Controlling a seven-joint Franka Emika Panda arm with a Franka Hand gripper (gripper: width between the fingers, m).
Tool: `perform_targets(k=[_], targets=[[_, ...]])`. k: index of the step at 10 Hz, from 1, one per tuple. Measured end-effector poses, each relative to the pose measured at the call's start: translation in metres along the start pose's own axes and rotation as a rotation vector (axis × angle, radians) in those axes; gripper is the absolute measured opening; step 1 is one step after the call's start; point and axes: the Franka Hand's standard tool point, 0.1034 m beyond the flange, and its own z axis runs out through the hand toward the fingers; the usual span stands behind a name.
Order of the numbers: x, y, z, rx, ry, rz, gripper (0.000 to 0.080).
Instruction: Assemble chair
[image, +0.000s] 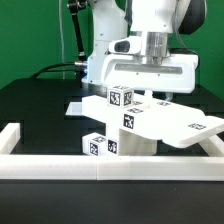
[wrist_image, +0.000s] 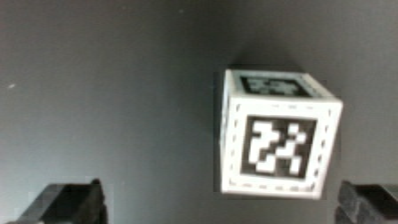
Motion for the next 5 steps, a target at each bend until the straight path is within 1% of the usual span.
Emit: perform_targets(k=[3, 5], targets=[[-0.0074, -0.0035, 0.0099, -0.007, -0.015, -0.011, 0.0649], [-0.0091, -0.0086, 0.0107, -0.007, -0.017, -0.019, 0.0649]])
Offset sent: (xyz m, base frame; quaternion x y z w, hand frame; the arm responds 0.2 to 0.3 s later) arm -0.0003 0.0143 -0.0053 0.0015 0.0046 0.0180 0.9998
